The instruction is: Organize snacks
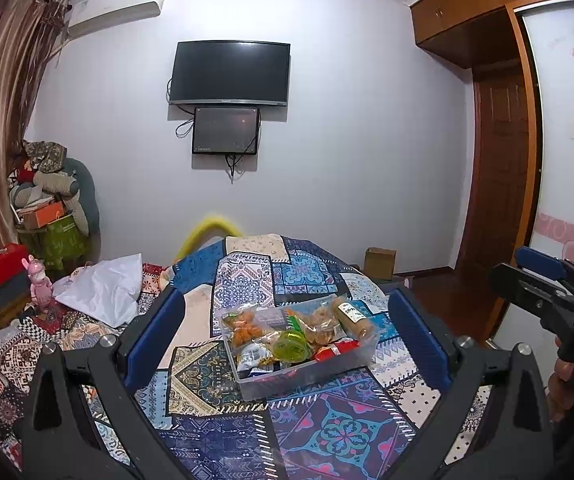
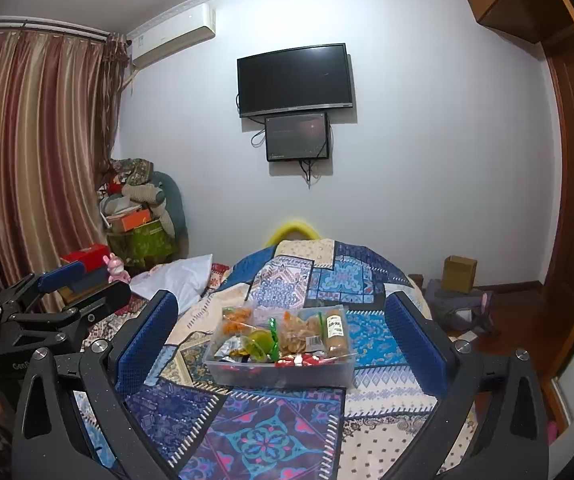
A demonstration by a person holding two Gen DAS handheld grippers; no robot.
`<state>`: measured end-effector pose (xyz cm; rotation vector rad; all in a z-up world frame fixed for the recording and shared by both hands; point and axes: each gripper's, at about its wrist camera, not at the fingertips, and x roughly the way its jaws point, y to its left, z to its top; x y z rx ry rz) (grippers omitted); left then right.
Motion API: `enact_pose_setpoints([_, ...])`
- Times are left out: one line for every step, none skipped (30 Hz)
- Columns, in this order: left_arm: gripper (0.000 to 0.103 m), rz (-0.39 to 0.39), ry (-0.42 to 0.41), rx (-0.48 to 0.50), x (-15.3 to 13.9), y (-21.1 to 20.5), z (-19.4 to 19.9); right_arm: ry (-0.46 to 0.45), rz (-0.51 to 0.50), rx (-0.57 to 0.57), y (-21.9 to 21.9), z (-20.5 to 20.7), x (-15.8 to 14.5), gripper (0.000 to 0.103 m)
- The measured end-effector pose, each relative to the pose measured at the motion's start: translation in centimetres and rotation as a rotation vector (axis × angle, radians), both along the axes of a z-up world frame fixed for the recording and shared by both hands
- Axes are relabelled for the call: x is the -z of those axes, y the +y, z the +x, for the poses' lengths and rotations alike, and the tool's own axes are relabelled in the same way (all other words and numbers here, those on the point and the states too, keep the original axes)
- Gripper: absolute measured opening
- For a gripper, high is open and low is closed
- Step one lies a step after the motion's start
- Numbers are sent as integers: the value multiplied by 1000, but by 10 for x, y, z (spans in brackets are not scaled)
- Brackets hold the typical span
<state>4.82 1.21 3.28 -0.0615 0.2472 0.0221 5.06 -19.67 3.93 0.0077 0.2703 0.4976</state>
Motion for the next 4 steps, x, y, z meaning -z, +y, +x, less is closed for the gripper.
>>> enact_pose_setpoints([103,-3,1,-1,1,1,1,0,0,0,0,0,0,103])
enact_pose_setpoints([103,-5,3,-1,1,1,2,2,1,0,0,0,0,103])
enact_pose_setpoints([103,-5,7,-1,1,2,3,2,1,0,0,1,1,103])
enact_pose_setpoints([103,-4,8,-6,2,2,3,4,3,0,0,1,1,103])
